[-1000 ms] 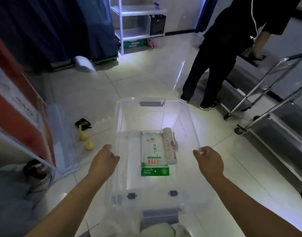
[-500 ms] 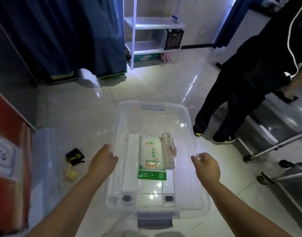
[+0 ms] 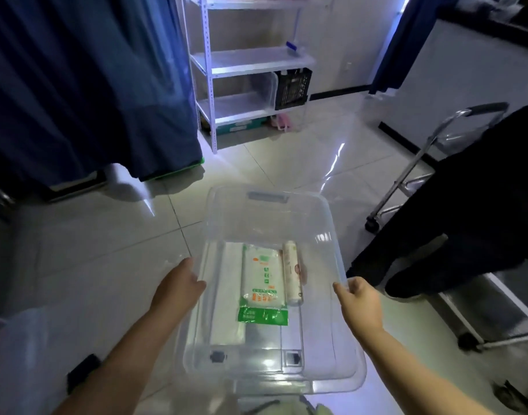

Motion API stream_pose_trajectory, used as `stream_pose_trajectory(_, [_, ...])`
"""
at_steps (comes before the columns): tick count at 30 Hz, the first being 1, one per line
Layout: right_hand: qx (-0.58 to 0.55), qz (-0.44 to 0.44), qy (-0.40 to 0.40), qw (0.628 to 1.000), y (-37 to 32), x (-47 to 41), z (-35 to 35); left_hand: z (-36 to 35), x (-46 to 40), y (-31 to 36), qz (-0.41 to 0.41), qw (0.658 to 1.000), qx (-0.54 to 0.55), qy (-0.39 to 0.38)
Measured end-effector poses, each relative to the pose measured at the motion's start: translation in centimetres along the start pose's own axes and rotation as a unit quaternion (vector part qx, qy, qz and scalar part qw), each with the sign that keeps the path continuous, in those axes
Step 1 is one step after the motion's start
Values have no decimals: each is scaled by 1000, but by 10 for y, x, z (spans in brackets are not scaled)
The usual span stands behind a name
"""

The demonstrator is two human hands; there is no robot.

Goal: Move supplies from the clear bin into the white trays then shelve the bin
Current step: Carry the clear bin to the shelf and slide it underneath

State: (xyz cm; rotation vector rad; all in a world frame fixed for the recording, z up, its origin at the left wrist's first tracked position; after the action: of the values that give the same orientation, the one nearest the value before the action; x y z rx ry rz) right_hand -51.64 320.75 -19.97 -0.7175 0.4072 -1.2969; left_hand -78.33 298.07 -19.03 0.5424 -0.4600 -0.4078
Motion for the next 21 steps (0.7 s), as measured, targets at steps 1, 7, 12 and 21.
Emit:
stream_pose_trajectory(1, [-9, 0, 0, 1000, -11, -30, -6, 1, -25, 15, 5, 1000, -1, 3])
stream_pose_trajectory(7, [19, 38, -39, 998, -97, -194, -35, 17, -159, 86, 32, 999, 28, 26])
stream_pose_trajectory(12, [8, 75, -72, 995, -157, -304, -73, 19, -259, 117, 59, 996, 50, 47])
stream_pose_trajectory(21, [24, 39, -40, 998, -257, -514, -158, 19, -519, 199, 50, 996, 70, 15])
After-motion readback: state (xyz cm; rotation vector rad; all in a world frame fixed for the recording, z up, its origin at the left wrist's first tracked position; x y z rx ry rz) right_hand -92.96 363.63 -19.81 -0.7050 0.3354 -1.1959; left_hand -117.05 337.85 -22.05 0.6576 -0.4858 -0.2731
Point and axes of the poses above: each hand's wrist, its own x-axis away from the middle knuckle, its own z-axis out of the back of the hand, y = z × x, the point moved 3 cm from there along -x, towards the middle knuckle, and after that the axes turned 3 degrees about y, right-handed, at the moved point
